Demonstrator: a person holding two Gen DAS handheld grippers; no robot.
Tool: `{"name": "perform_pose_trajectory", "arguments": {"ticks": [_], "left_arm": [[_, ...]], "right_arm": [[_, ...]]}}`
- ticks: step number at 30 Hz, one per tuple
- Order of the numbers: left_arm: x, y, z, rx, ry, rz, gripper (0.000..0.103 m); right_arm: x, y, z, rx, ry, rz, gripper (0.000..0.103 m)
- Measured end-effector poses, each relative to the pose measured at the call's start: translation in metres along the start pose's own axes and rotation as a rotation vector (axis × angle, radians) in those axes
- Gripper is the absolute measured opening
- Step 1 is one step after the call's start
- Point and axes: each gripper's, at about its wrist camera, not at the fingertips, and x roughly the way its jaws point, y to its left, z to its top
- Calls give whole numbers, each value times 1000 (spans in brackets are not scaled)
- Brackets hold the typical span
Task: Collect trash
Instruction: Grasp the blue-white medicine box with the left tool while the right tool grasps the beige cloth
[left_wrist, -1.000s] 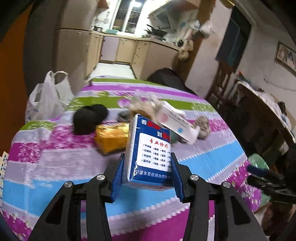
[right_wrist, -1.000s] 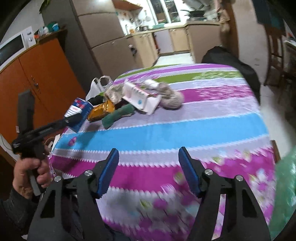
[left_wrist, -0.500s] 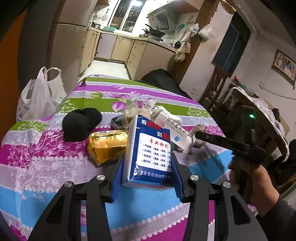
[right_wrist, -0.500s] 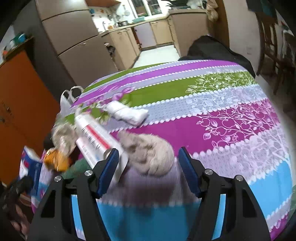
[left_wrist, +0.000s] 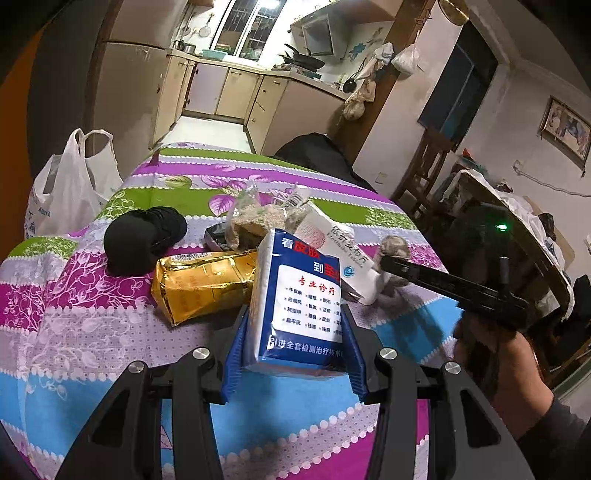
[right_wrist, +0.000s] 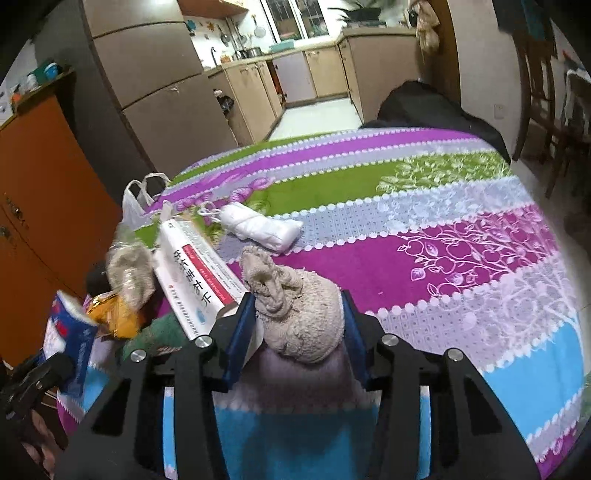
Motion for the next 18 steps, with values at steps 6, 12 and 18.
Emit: {"name": "perform_pose_trajectory", "arguments": {"ticks": [6, 12, 18], "left_arm": [[-4, 1, -4, -8, 2, -3, 47], [-9, 5, -11, -13, 7, -11, 47], [-11, 4, -17, -19, 19, -25, 48]], "right_arm": [[-31, 12, -27, -47, 6, 16, 45], [-59, 14, -76, -40, 64, 40, 54], [-95, 16, -100, -130, 37, 64, 77]]}}
